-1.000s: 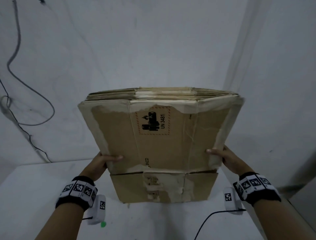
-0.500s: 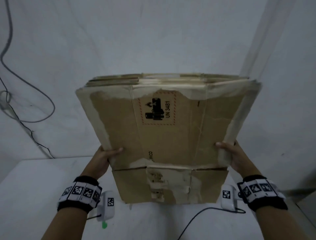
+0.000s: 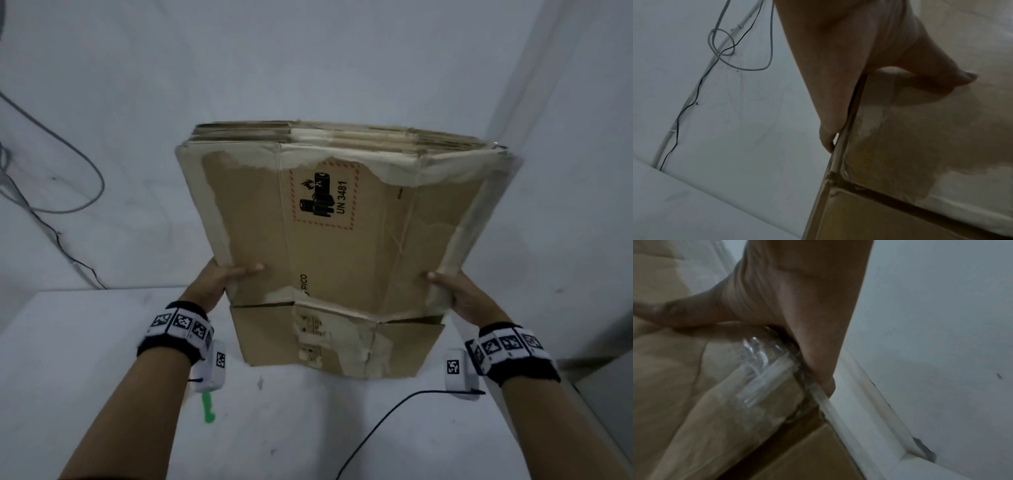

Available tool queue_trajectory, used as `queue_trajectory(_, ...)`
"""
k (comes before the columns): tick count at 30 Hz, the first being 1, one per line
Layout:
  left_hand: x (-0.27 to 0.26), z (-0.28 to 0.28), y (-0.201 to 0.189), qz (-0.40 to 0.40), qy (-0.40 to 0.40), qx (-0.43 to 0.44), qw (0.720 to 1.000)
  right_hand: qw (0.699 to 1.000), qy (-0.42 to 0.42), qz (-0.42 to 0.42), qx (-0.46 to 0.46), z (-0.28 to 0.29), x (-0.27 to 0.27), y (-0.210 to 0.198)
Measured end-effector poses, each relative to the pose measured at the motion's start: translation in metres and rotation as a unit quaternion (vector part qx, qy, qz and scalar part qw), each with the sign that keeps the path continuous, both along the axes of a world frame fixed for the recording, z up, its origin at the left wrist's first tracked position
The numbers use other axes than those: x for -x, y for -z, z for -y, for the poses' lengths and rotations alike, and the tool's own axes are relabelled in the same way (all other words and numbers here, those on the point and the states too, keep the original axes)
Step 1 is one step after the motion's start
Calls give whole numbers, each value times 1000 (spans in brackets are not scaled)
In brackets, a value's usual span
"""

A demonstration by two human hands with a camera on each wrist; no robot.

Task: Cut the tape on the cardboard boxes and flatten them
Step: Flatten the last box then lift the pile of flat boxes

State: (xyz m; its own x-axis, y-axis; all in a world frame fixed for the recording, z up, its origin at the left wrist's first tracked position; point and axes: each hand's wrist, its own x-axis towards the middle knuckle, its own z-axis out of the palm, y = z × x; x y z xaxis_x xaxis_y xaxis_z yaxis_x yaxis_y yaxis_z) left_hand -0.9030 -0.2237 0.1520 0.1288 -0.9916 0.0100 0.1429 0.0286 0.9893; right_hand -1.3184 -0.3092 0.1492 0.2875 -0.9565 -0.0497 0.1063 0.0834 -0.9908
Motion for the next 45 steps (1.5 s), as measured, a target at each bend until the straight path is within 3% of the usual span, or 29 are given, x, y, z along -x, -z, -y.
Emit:
queue_trajectory(4, 3, -2, 5, 12, -16, 2, 1000, 999, -11, -23, 26, -9, -2, 3)
queue_trajectory(8, 4, -6, 10, 13, -25, 0, 1000, 995, 67, -56, 55, -10, -9, 11)
queue_trajectory(13, 14, -11, 16, -18, -73, 0, 997, 983, 175, -9, 49, -16, -19, 20)
queue_trajectory(21, 19, -36, 14, -19, -110, 5, 994, 981, 182, 3, 67, -36, -12, 25)
queue_trajectory(26, 0, -63, 1, 6, -138, -19, 990, 985, 160, -31, 62, -41, -34, 7)
queue_trajectory(30, -29, -97, -8, 19, -193, -36, 980, 992, 105, -60, 38, -45, -77, -8)
queue_trajectory(36, -112, -180, -7, 77, -254, -109, 958, 988, -87, -106, -72, -69, -177, 1)
queue_trajectory(39, -163, -243, 10, 83, -285, -177, 938, 969, -181, -117, -119, -99, -246, 9)
queue_trajectory(42, -209, -331, 37, 61, -339, -239, 908, 938, -263, -182, -135, -143, -327, 26)
queue_trajectory(45, -226, -392, 58, 31, -366, -290, 884, 906, -328, -215, -160, -173, -375, 44)
